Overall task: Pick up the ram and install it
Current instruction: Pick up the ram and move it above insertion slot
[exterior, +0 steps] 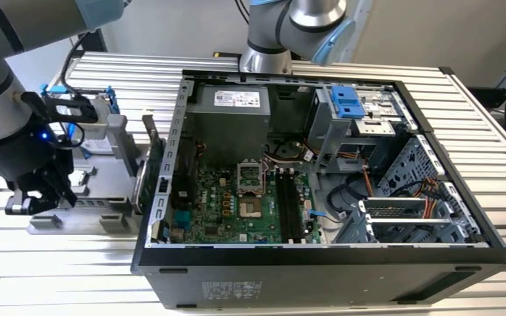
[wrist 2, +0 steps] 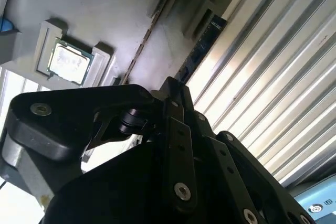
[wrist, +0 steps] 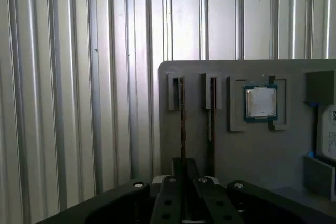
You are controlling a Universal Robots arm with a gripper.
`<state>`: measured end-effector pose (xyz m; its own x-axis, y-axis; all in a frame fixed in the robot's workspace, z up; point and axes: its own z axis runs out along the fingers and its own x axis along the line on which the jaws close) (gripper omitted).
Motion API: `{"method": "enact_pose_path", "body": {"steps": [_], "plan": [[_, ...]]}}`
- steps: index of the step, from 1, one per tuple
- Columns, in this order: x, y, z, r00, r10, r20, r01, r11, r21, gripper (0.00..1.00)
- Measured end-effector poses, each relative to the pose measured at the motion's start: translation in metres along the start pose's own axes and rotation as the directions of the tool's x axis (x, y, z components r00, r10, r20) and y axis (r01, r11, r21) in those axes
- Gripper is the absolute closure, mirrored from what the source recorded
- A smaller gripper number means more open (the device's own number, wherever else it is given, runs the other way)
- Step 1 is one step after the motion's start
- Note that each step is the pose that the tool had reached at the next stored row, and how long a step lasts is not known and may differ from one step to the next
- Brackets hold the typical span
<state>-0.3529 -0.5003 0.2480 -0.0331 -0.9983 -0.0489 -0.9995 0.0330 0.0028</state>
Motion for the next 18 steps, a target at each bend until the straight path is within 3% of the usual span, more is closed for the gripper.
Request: {"method": "enact_pose_path", "body": {"steps": [7,18], "plan": [[-0.0006,0.0000,-0.0142,1.0000,0.000,0.0000,0.000,1.0000,0.0000,1.00],[-0.0007,0.0001,-0.0152,1.0000,0.001,0.0000,-0.001,1.0000,0.0002,1.00]]}}
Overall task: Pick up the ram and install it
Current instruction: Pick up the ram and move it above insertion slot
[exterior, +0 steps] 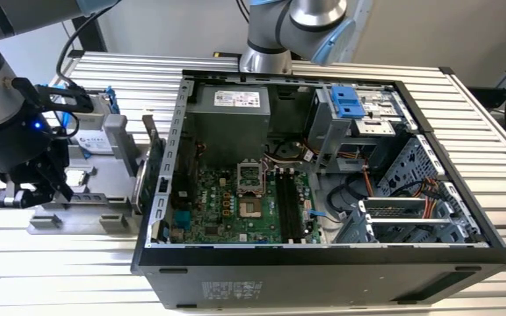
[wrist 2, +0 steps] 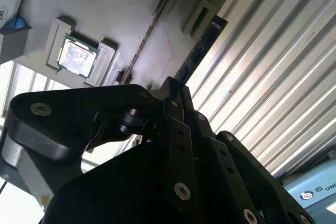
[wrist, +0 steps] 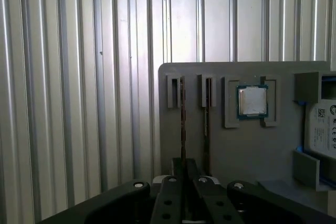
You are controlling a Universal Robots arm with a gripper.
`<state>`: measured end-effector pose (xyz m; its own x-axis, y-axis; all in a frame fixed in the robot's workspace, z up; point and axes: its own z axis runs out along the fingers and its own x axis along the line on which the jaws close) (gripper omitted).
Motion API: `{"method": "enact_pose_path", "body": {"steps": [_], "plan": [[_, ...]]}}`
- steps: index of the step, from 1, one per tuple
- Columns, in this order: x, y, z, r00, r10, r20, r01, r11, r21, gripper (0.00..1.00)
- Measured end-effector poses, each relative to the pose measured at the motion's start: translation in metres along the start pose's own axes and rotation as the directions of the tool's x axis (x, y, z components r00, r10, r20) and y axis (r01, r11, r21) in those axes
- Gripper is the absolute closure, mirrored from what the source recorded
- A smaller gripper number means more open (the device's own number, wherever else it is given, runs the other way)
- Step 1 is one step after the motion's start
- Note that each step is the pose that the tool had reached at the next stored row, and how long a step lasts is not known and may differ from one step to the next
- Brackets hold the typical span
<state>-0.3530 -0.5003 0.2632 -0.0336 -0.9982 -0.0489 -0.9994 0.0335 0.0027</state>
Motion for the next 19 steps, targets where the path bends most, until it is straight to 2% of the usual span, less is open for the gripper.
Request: {"method": "enact_pose_path", "body": {"steps": [19], "plan": [[-0.0005,0.0037,-0.0001,1.0000,0.000,0.0000,0.000,1.0000,0.0002,1.00]]}}
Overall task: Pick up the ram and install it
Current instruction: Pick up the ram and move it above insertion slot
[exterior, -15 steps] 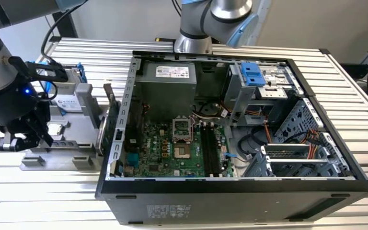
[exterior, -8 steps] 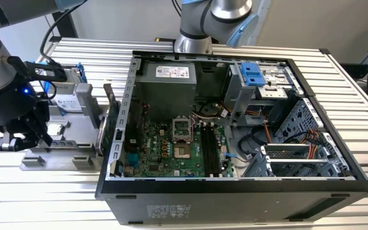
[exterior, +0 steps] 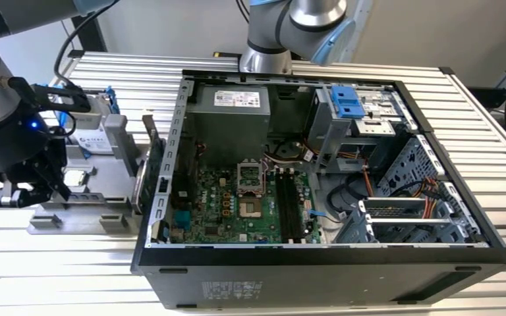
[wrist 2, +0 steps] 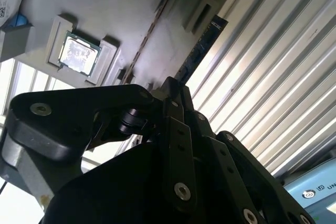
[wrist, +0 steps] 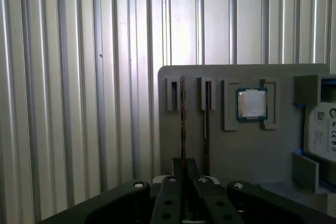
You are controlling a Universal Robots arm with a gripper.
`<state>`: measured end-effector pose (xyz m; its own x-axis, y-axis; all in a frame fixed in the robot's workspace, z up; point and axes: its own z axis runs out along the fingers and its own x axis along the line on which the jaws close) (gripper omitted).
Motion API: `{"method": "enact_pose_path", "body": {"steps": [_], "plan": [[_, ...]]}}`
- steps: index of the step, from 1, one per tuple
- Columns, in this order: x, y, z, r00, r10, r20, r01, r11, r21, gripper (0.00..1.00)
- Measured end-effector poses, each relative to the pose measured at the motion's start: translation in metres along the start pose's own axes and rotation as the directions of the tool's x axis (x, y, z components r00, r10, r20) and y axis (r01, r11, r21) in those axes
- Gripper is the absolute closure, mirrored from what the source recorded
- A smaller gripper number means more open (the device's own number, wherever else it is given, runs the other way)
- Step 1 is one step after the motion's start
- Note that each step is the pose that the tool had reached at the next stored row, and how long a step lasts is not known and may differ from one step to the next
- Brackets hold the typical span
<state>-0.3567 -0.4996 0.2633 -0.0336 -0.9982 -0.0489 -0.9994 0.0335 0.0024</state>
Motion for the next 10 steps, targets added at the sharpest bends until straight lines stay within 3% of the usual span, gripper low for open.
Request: {"method": "enact_pose_path", "body": {"steps": [10], "plan": [[-0.0002,0.0015,-0.0008,1.0000,0.000,-0.0003,0.000,1.0000,0.0000,1.00]]}}
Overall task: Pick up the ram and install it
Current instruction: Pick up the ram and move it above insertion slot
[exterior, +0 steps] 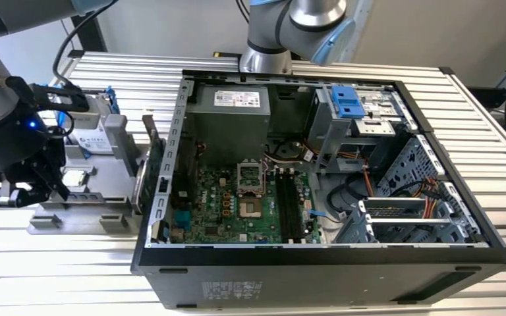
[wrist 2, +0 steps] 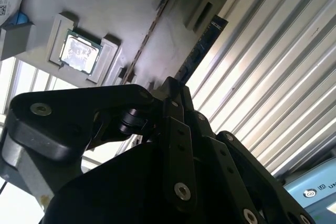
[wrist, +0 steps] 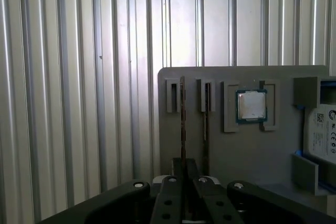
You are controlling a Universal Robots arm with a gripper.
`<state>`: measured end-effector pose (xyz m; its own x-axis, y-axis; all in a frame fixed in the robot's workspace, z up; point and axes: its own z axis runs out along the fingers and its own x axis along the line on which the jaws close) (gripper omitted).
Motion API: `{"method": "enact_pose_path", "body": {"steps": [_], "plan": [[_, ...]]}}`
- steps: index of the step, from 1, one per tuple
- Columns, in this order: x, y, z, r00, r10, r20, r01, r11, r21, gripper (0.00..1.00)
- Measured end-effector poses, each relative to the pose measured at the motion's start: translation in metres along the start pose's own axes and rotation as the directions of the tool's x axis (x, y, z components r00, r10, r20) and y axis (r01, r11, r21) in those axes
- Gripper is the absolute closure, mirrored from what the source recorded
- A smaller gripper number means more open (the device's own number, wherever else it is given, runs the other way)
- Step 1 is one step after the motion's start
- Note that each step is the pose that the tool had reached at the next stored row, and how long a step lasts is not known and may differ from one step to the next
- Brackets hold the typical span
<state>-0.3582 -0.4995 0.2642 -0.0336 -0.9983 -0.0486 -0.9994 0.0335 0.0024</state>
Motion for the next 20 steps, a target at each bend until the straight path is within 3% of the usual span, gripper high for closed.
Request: {"method": "enact_pose_path", "body": {"steps": [11,20], "plan": [[-0.0005,0.0001,-0.0093,1.0000,0.000,0.0000,0.000,1.0000,0.0000,1.00],[-0.0006,0.0003,-0.0129,1.0000,0.000,0.0001,0.000,1.0000,0.0001,1.00]]}}
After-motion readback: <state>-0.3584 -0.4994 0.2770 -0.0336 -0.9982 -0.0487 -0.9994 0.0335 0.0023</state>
